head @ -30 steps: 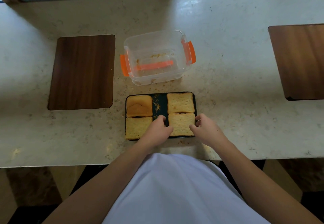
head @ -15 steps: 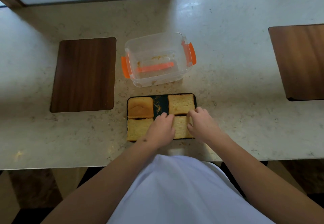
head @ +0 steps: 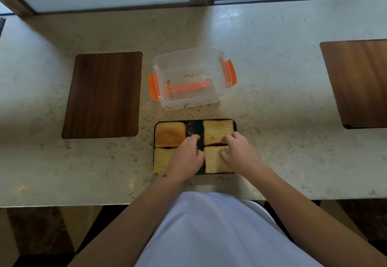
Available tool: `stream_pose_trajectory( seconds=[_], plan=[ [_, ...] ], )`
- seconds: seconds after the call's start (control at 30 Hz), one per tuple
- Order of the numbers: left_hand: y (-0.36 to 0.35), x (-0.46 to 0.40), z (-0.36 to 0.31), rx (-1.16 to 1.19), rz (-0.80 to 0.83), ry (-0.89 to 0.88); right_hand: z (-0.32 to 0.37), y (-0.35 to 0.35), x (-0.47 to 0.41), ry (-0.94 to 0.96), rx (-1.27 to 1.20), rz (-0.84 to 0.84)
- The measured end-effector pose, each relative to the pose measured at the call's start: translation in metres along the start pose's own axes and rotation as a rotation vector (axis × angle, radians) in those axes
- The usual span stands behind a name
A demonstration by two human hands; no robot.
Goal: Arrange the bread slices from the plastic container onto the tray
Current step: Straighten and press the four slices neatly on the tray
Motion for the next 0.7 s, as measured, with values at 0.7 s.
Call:
stream_pose_trajectory(
  seconds=[0.7],
  plan=[
    [0.067,-0.007,0.076,0.038,-0.117,0.359,0.104,-0.055,-0.056,-0.374,-0.465,0.319]
  ],
)
Point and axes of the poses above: each hand's wrist, its own x-axis away from the middle knuckle, its own y-axis out of the back of the hand, z = x × y, the point moved 2 cm from there along -x, towards the middle knuckle, and after that the axes turned 3 degrees about -z, right-handed, at the moved point
